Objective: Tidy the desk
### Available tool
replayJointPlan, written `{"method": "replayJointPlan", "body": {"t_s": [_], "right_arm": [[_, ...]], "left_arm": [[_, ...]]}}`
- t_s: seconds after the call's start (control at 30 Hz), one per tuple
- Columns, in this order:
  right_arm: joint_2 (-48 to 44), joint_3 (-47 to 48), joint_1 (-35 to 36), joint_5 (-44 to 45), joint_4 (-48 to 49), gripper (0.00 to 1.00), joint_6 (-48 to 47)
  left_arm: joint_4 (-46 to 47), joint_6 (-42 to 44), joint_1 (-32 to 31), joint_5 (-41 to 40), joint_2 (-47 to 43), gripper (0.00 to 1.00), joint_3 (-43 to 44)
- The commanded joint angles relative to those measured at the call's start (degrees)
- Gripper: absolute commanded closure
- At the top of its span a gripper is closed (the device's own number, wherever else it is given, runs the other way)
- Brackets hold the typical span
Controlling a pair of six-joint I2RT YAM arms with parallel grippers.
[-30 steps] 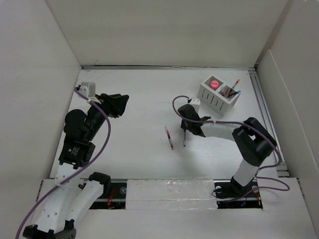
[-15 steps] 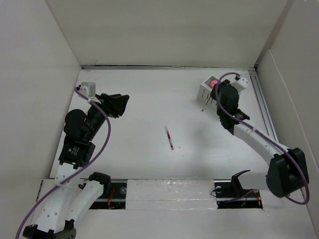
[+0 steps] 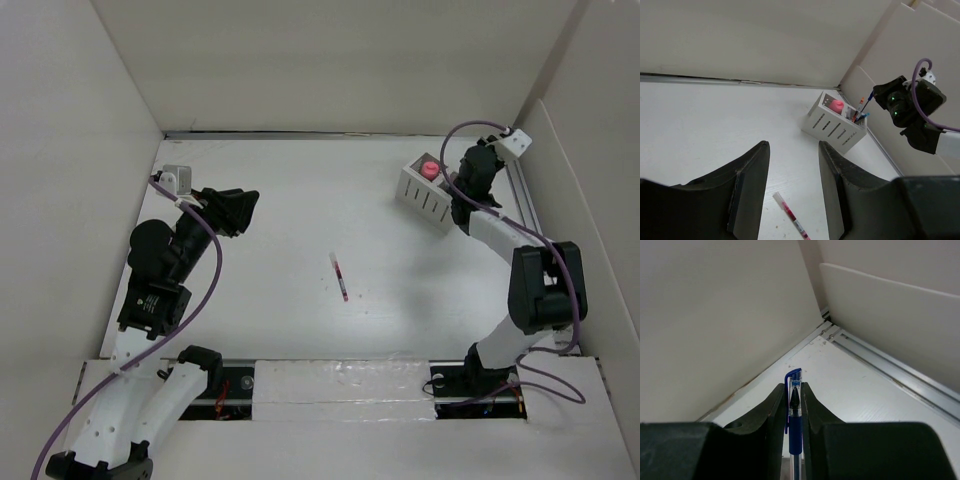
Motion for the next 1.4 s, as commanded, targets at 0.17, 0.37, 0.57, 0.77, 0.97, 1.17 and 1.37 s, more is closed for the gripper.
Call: {"method": "replayJointPlan", "body": {"t_s": [0.17,0.37,0.57,0.77,0.97,1.17,1.37], "right_arm": [[4.58,5.77,-1.32,5.89,8.49,0.98,-9.56],[7.49,4.29,1.40,9.58,9.36,0.98,-11.23],[7.93,2.61,4.82,12.21,6.21,0.90,-7.81],[1.62,1.20,8.17,11.00,1.81,0.47,-5.52],[-7.53,1.12,9.40,2.32,-7.50,0.33,-0.52],[-13.17,-3.44,15.35,-15.98,-10.94,0.77,4.94],[-9.83,-3.28,18.20,-10.01,-16.46,1.00,6.95]], "left_arm": [[3.09,-0.13,0.30,0.57,1.16,0.60,0.15],[3.18,-0.22,0.30,0.92,1.60,0.61,0.06],[3.18,-0.22,0.30,0.83,1.77,0.61,0.15],[3.18,-0.40,0.30,1.01,1.33,0.60,0.06],[3.36,-0.57,0.30,1.36,1.16,0.60,-0.11],[3.53,-0.84,0.30,1.88,1.16,0.60,-0.11],[3.53,-0.84,0.30,1.97,1.16,0.60,-0.29]]}}
